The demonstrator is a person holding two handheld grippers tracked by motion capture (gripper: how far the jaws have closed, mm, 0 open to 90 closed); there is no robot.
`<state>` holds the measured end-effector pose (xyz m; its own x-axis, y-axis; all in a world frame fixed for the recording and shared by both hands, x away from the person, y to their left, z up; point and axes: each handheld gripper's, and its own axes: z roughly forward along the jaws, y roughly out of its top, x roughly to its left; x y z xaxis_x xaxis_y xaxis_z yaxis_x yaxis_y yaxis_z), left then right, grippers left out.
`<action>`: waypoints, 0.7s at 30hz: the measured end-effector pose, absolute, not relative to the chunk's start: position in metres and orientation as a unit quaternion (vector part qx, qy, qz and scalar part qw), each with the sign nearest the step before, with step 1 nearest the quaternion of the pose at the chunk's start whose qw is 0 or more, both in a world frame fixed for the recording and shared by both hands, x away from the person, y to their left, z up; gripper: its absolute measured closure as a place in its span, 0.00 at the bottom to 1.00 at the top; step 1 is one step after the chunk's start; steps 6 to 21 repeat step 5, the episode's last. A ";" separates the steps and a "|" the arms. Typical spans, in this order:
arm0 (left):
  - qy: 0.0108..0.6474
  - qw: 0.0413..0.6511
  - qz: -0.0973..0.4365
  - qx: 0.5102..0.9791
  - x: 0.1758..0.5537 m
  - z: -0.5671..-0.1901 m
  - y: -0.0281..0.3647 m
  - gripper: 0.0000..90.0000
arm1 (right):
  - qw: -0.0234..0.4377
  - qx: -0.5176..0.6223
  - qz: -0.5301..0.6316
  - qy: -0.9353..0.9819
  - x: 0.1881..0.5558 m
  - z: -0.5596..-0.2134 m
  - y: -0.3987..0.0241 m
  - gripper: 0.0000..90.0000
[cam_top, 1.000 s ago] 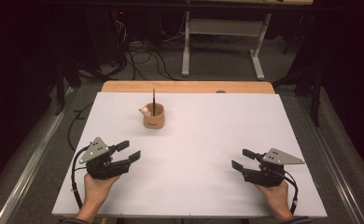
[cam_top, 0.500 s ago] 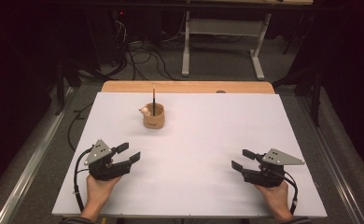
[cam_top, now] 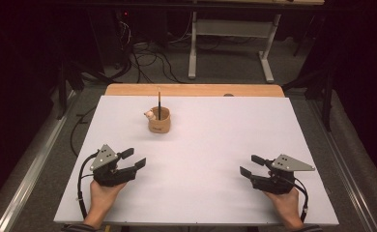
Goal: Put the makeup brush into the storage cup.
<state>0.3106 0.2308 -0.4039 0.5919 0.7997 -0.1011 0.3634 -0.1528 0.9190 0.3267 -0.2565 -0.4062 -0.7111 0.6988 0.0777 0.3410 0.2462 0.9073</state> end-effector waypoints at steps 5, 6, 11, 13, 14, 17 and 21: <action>0.398 0.512 0.214 0.731 0.311 -0.404 0.231 0.43 | 0.174 0.340 0.512 0.769 0.327 -0.407 -0.257 0.40; 0.398 0.512 0.214 0.731 0.311 -0.404 0.231 0.43 | 0.174 0.340 0.512 0.769 0.327 -0.407 -0.257 0.40; 0.398 0.512 0.214 0.731 0.311 -0.404 0.231 0.43 | 0.174 0.340 0.512 0.769 0.327 -0.407 -0.257 0.40; 0.398 0.512 0.214 0.731 0.311 -0.404 0.231 0.43 | 0.174 0.340 0.512 0.769 0.327 -0.407 -0.257 0.40; 0.398 0.512 0.214 0.731 0.311 -0.404 0.231 0.43 | 0.174 0.340 0.512 0.769 0.327 -0.407 -0.257 0.40; 0.398 0.512 0.214 0.731 0.311 -0.404 0.231 0.43 | 0.174 0.340 0.512 0.769 0.327 -0.407 -0.257 0.40; 0.398 0.512 0.214 0.731 0.311 -0.404 0.231 0.43 | 0.174 0.340 0.512 0.769 0.327 -0.407 -0.257 0.40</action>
